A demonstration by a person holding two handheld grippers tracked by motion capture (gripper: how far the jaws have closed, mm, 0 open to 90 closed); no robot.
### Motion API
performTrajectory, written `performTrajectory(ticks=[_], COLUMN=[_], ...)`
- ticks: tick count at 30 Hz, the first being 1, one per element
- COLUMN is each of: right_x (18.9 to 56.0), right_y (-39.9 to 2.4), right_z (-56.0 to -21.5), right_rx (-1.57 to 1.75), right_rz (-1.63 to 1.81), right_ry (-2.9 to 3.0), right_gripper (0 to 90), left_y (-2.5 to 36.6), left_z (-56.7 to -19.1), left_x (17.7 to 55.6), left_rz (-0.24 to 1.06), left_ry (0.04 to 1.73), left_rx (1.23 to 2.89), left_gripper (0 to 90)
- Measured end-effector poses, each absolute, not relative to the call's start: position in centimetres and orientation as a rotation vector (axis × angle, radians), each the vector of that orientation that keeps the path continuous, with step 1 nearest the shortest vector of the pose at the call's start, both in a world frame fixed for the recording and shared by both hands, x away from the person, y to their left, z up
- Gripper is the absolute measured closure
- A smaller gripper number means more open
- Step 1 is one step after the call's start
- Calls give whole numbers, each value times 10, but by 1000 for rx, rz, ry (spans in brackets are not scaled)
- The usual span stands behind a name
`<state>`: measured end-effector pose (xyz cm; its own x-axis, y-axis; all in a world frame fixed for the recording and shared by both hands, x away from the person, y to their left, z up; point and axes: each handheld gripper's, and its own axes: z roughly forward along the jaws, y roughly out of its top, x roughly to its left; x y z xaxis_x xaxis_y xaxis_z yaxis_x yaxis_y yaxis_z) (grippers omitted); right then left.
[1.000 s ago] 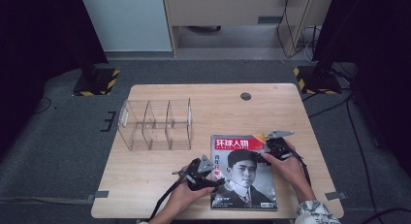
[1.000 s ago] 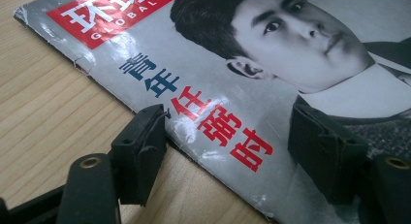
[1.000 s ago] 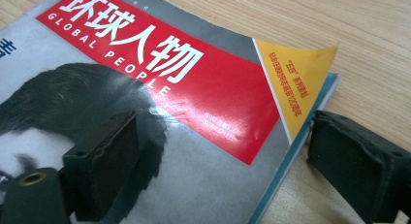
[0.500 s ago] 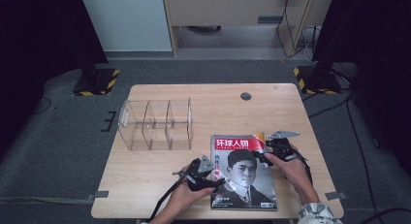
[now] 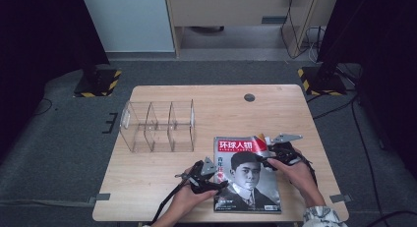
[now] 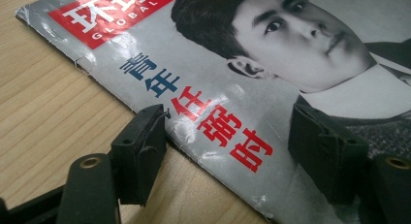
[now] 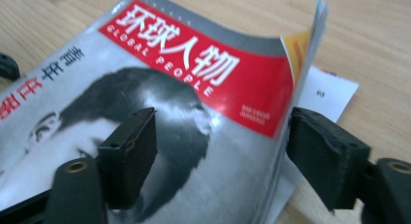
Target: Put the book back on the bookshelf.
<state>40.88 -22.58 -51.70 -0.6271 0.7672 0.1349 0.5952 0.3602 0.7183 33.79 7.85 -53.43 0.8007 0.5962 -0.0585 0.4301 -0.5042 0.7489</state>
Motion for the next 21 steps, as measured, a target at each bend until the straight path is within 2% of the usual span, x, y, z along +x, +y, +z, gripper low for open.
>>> performTrajectory(ticks=[5, 13, 14, 15, 21], right_x=[407, 397, 398, 398, 393], right_y=[-227, -216, -214, -214, -206], right_z=[-522, -513, -514, -514, -507], right_rx=[1228, 1082, 1075, 1075, 990], right_rz=[1076, 1086, 1059, 1059, 1062], right_ry=[2428, 2408, 2390, 2390, 2352], right_gripper=[308, 359, 411, 411, 559], left_y=[79, 79, 79, 79, 79], left_z=[-534, -534, -534, -534, -534], left_x=[338, 338, 338, 338, 338], left_rz=[264, 263, 263, 263, 264], left_ry=[754, 754, 754, 754, 754], left_rx=[2179, 2179, 2179, 2179, 2179], left_gripper=[287, 287, 287, 287, 287])
